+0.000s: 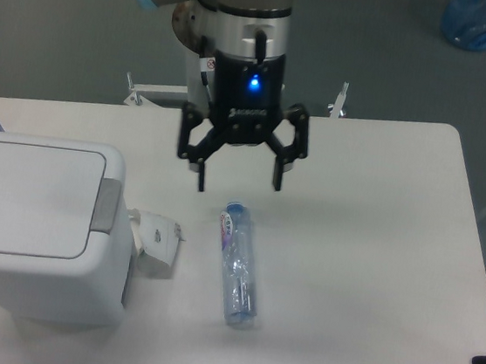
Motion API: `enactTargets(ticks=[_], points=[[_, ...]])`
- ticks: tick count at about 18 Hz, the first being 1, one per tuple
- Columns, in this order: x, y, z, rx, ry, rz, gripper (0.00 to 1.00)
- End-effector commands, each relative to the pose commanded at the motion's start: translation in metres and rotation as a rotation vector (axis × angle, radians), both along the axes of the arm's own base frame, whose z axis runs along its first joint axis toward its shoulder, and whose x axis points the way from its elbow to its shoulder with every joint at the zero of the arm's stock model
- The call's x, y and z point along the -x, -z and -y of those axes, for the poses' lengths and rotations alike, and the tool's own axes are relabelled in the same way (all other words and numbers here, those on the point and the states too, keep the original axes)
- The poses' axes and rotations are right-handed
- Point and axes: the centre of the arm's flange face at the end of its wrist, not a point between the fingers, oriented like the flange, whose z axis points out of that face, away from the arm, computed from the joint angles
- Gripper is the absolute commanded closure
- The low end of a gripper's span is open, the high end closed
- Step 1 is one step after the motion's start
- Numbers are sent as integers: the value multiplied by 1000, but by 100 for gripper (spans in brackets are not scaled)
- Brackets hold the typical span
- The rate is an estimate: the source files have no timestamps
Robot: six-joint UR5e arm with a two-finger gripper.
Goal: Open the trash can
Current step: 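Move the open gripper down toward the white latch box on the trash can, then lower the gripper fingers onto the latch box beside the trash can lid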
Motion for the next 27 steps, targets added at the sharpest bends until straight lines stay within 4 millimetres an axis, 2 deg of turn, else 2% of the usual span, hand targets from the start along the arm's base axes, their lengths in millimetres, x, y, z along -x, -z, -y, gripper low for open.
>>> enactTargets(ticks=[8, 14, 20, 27], points=[[-18, 14, -13, 17, 37, 19, 0], [-24, 23, -22, 31, 52, 29, 0], [-32, 35, -24, 48, 67, 42, 0], [-35, 39, -24, 54, 70, 47, 0]])
